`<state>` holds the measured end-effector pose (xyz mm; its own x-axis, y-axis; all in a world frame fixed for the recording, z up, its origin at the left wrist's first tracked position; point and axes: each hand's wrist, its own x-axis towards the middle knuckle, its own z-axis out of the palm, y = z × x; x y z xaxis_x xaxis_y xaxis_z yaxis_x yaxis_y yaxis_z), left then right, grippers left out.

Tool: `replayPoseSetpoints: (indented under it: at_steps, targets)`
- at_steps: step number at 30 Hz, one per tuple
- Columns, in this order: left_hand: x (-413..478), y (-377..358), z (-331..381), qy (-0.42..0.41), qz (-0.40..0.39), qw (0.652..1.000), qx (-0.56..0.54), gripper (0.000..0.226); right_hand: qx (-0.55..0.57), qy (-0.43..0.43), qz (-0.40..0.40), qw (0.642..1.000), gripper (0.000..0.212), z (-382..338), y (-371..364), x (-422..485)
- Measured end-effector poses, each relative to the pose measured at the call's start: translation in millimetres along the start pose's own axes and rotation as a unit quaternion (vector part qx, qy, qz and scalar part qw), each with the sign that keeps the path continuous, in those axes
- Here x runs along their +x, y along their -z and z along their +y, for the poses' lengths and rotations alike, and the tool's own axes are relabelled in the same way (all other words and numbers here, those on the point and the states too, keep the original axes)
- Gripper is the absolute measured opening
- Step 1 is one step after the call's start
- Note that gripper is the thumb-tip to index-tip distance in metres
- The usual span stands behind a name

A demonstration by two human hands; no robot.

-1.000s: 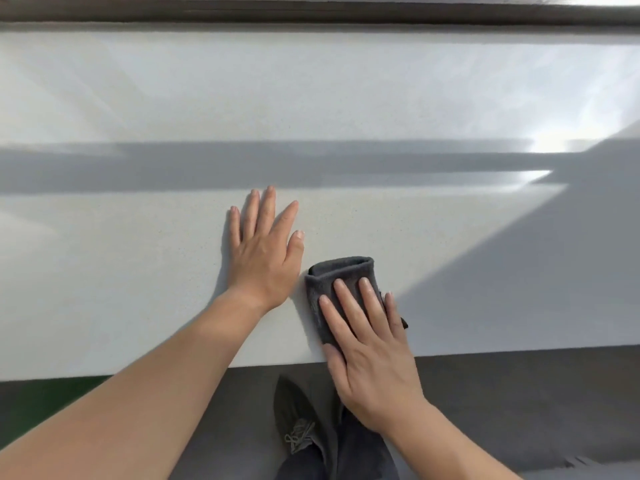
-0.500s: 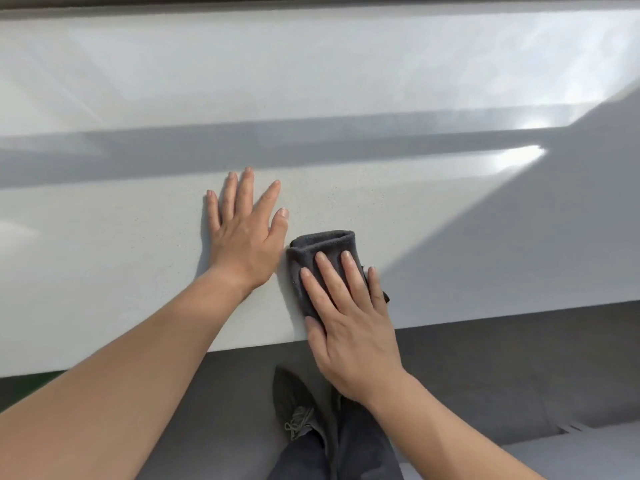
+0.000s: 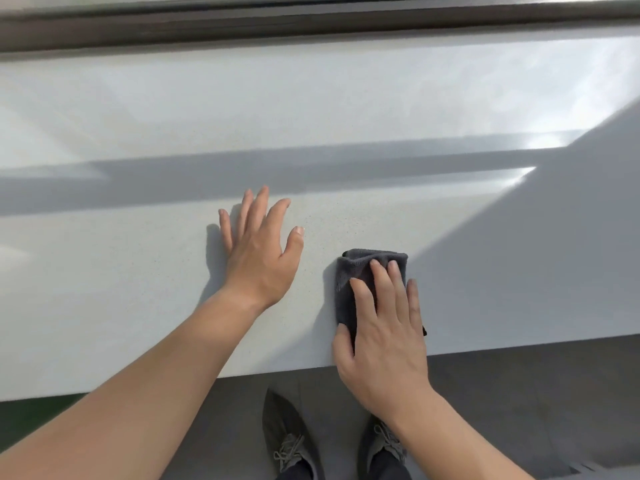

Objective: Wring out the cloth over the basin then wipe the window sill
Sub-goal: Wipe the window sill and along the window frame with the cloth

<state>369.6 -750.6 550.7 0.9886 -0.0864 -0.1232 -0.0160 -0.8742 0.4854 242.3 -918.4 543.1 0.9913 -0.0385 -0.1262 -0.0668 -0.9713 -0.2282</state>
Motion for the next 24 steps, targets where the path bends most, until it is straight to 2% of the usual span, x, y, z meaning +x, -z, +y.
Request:
replayPoseSetpoints:
  at_steps: [2, 4, 7, 9, 11, 13, 14, 15, 17, 20, 22, 24]
  targets:
    - [8, -8, 13, 0.000, 0.001, 1.000, 0.006, 0.059, -0.011, 0.007, 0.000, 1.000, 0.072, -6, -2, 8]
    - [17, -16, 29, -0.006, -0.002, 1.000, 0.011, 0.059, -0.033, 0.050, -0.004, 0.998, 0.071, -1, -7, 7]
    - [29, -25, 48, -0.003, -0.025, 0.999, 0.021, 0.058, -0.044, 0.095, -0.002, 0.995, 0.066, 46, 0, 17]
    - [33, -33, 58, -0.002, -0.054, 0.998, 0.035, 0.060, -0.062, 0.057, 0.002, 0.996, 0.067, 96, 11, 37]
    - [31, -42, 64, -0.012, -0.082, 0.993, 0.087, 0.061, -0.064, -0.018, -0.002, 0.998, 0.068, 138, 24, 60]
    - [30, -48, 66, -0.023, -0.090, 0.985, 0.149, 0.061, -0.048, -0.079, 0.011, 0.996, 0.068, 145, 29, 69]
    - [31, -49, 67, -0.021, -0.092, 0.983, 0.157, 0.061, -0.049, -0.082, 0.026, 0.995, 0.067, 135, 28, 66]
    - [31, -49, 67, -0.016, -0.096, 0.983, 0.155, 0.061, -0.048, -0.060, 0.034, 0.996, 0.066, 120, 24, 57]
    - [33, -49, 68, -0.012, -0.096, 0.984, 0.153, 0.060, -0.030, 0.042, 0.019, 0.998, 0.064, 90, 14, 32]
    - [32, -51, 70, -0.008, -0.089, 0.984, 0.157, 0.061, -0.020, 0.155, -0.012, 0.988, 0.063, 90, 12, 13]
    - [32, -52, 70, -0.003, -0.085, 0.984, 0.154, 0.062, -0.031, 0.174, -0.009, 0.984, 0.062, 118, 16, 22]
    - [32, -53, 71, -0.002, -0.082, 0.984, 0.156, 0.062, -0.046, 0.125, 0.008, 0.991, 0.062, 155, 23, 44]
